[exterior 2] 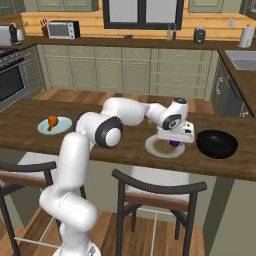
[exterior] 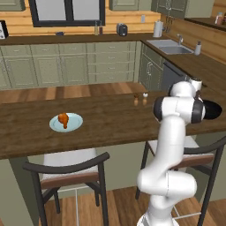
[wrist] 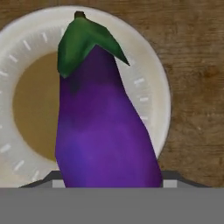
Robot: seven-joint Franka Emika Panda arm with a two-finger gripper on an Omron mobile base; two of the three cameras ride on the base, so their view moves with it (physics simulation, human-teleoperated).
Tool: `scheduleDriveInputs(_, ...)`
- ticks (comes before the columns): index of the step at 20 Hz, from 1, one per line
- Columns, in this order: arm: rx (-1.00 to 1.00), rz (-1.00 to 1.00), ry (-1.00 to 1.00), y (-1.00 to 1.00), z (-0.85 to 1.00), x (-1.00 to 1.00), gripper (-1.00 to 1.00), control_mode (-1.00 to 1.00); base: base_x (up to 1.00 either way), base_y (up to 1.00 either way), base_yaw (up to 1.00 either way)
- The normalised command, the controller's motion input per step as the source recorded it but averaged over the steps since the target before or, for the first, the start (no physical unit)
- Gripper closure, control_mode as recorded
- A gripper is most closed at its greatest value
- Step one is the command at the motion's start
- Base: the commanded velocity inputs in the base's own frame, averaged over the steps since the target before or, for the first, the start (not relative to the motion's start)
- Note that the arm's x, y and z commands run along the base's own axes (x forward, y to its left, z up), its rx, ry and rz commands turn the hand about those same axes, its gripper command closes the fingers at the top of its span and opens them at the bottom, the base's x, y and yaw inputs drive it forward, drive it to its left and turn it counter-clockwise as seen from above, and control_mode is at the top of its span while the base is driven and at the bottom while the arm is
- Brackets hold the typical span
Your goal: Pick the chicken drumstick and eggplant from their plates and place them in the bowl. Then put the bowl in the fridge.
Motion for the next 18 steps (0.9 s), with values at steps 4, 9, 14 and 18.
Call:
scheduleDriveInputs(4, 0.00, -0.09, -0.03, -0.09, 0.70, -0.22, 1.00, -1.00, 0.00, 0.00, 0.00)
scheduleDriveInputs(9, 0.00, -0.23, 0.00, -0.16, 0.34, 0.10, 1.00, -1.00, 0.00, 0.00, 0.00)
scheduleDriveInputs(14, -0.01, -0.34, 0.06, -0.53, 0.19, 0.04, 1.00, -1.00, 0.00, 0.00, 0.00)
scheduleDriveInputs(18, 0.00, -0.48, 0.06, -0.54, 0.21, 0.00, 1.00, -1.00, 0.00, 0.00, 0.00)
